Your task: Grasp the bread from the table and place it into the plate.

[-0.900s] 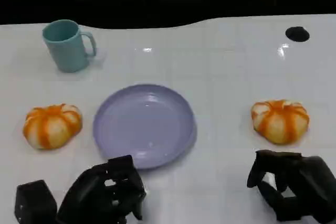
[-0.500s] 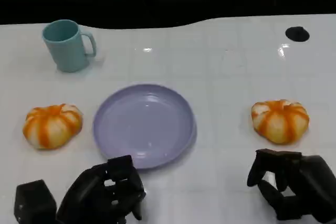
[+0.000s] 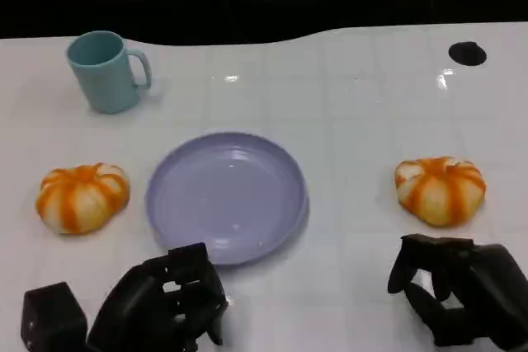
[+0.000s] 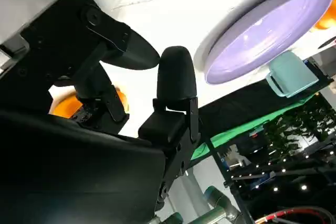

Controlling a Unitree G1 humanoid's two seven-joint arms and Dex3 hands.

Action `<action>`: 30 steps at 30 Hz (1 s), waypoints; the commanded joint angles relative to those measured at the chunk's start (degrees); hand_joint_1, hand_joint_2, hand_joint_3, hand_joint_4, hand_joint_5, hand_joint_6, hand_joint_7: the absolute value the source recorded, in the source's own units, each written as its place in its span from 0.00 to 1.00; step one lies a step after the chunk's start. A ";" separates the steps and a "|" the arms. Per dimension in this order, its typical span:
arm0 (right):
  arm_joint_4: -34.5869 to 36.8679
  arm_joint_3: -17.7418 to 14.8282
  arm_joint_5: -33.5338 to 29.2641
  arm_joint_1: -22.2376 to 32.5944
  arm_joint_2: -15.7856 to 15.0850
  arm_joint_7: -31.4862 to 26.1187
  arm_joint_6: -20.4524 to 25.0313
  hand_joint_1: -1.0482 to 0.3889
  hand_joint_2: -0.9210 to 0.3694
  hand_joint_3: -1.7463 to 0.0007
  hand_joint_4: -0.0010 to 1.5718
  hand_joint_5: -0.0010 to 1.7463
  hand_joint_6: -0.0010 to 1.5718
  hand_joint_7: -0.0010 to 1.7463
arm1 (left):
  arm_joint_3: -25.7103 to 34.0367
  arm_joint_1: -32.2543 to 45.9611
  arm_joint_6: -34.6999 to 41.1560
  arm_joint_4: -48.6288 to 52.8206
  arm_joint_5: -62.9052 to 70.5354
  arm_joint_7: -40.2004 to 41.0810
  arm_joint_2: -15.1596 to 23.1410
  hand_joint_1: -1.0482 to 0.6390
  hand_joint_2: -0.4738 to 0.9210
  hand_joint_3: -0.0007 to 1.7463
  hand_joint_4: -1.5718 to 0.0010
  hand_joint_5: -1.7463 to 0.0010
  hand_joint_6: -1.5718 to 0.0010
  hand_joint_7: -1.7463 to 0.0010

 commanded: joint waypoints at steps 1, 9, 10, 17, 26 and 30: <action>0.04 -0.12 0.62 0.04 -0.70 -0.13 -0.49 0.60 0.46 0.26 0.57 1.00 0.53 0.77 | 0.41 -0.03 -0.25 0.19 -0.37 -0.73 0.95 0.31 0.80 0.39 0.48 0.00 0.50 0.20; 0.24 -0.98 1.17 -0.43 -0.17 -1.95 -1.35 0.57 0.34 0.43 0.54 0.82 0.58 0.50 | 0.45 -0.06 -0.77 0.30 0.09 -0.49 1.34 0.30 0.81 0.39 0.48 0.00 0.50 0.20; -0.20 -1.19 1.27 -0.32 -0.06 -2.06 -1.07 0.56 0.32 0.47 0.53 0.79 0.58 0.45 | 0.44 -0.08 -0.87 0.38 0.17 -0.45 1.38 0.30 0.81 0.38 0.48 0.00 0.51 0.20; -1.74 -2.46 0.90 -0.28 0.17 -4.49 -1.13 0.54 0.20 0.68 0.44 0.80 0.59 0.27 | 0.36 0.02 -0.07 -0.01 0.03 -0.28 1.38 0.31 0.80 0.38 0.49 0.00 0.51 0.20; -3.86 -4.48 2.49 -0.63 -0.47 -3.26 -0.94 0.51 0.02 0.89 0.31 0.58 0.45 0.20 | 0.35 -0.34 -0.15 0.56 -0.09 -0.42 1.21 0.31 0.80 0.39 0.48 0.00 0.50 0.20; -5.47 -5.64 1.86 -0.86 -1.16 -3.35 0.25 0.50 0.00 0.94 0.26 0.50 0.41 0.18 | 0.20 -0.46 -0.43 0.68 0.29 -0.22 1.22 0.31 0.80 0.39 0.49 0.00 0.50 0.20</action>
